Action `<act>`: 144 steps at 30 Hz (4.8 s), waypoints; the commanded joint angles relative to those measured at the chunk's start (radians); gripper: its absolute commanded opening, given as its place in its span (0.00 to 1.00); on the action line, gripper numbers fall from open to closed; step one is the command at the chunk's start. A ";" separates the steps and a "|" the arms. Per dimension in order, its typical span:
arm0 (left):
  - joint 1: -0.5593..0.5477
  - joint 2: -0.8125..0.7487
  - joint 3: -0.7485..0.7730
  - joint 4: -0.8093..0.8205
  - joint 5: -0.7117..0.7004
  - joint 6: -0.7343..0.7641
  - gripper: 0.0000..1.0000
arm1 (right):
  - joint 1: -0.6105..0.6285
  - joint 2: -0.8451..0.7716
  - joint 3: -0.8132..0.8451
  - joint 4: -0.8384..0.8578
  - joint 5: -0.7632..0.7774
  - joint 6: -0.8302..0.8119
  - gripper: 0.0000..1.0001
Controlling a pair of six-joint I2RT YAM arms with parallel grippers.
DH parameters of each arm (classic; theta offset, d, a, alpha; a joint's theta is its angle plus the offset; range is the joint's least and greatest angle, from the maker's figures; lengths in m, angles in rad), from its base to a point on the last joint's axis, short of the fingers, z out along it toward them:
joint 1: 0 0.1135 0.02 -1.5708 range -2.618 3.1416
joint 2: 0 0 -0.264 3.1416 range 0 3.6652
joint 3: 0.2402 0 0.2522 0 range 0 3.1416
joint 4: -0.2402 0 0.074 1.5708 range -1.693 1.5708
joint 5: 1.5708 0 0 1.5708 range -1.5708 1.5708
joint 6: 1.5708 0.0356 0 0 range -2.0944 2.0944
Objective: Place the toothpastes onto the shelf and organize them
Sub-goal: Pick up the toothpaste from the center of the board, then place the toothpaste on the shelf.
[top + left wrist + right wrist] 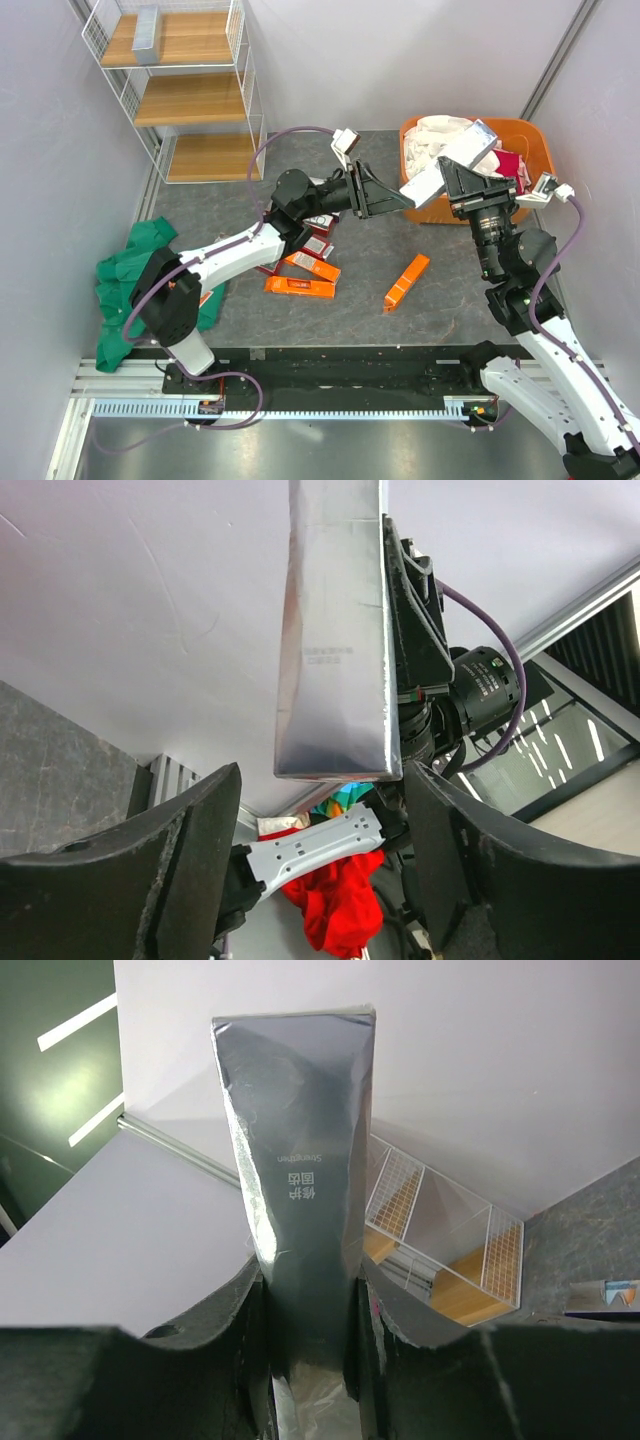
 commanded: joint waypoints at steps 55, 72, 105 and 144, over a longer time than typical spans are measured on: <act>0.287 -0.264 -0.230 -0.069 -0.058 -0.058 0.02 | -0.002 -0.062 -0.005 -0.140 0.175 -0.026 0.98; 0.609 -0.427 -0.054 -0.468 0.000 0.079 0.02 | -0.004 -0.046 -0.036 -0.170 0.173 -0.026 0.98; 1.043 -0.172 0.448 -0.655 -0.129 -0.075 0.02 | -0.002 0.007 -0.053 -0.259 0.110 -0.033 0.98; 1.074 0.199 0.820 -0.841 -0.282 -0.080 0.02 | -0.007 0.010 -0.082 -0.325 0.058 -0.018 0.98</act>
